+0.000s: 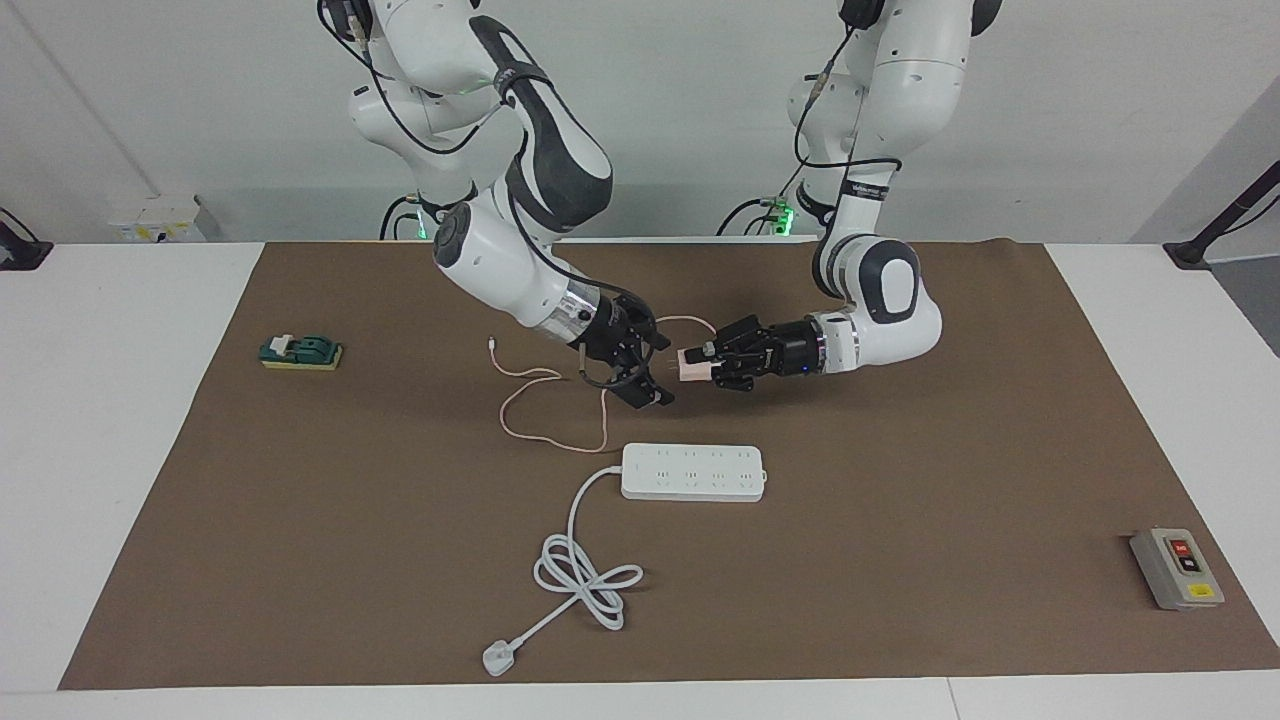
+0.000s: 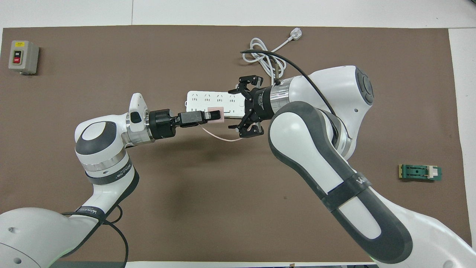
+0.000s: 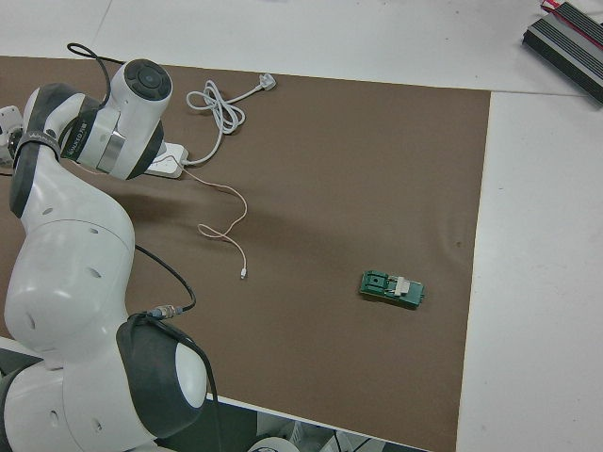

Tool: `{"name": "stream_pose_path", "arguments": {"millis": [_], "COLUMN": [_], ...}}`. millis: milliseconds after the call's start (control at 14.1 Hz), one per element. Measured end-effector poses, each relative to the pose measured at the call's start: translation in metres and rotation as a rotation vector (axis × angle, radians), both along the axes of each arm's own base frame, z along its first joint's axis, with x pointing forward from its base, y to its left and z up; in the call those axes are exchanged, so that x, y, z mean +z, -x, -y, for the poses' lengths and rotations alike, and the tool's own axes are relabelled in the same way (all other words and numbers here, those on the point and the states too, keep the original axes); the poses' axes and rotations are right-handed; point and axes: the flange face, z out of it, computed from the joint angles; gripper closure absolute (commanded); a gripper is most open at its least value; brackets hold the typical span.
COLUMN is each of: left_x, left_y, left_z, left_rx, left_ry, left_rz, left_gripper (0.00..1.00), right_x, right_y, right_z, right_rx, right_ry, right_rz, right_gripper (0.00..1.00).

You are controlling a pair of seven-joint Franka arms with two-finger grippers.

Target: Plug charger into power strip

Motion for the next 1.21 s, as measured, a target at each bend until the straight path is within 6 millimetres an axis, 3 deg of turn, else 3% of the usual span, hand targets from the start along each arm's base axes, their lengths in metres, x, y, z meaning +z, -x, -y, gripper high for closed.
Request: {"name": "stream_pose_path", "arguments": {"millis": [284,640,924,1209], "left_x": [0.01,0.061,0.09,0.103], "left_y": [-0.012,-0.016,-0.011,-0.006], "left_z": [-0.014,-0.029,-0.038,-0.065], "left_rx": [0.088,0.214,0.223,0.222], "left_ry": [-0.077,-0.181,-0.289,-0.527], "left_rz": [0.006,-0.083,-0.177,-0.296], "left_gripper": [1.0,1.0,1.0,1.0], "right_x": [0.021,0.053,0.074,0.091], "right_y": [-0.009,-0.02,-0.013,-0.004], "right_z": [0.03,0.099,0.133,0.177], "right_rx": [-0.03,-0.051,0.046,0.247], "right_ry": [-0.014,0.042,0.159,0.24], "right_rz": [0.013,0.036,0.09,0.192], "right_gripper": [0.0,0.0,0.0,0.0]}}
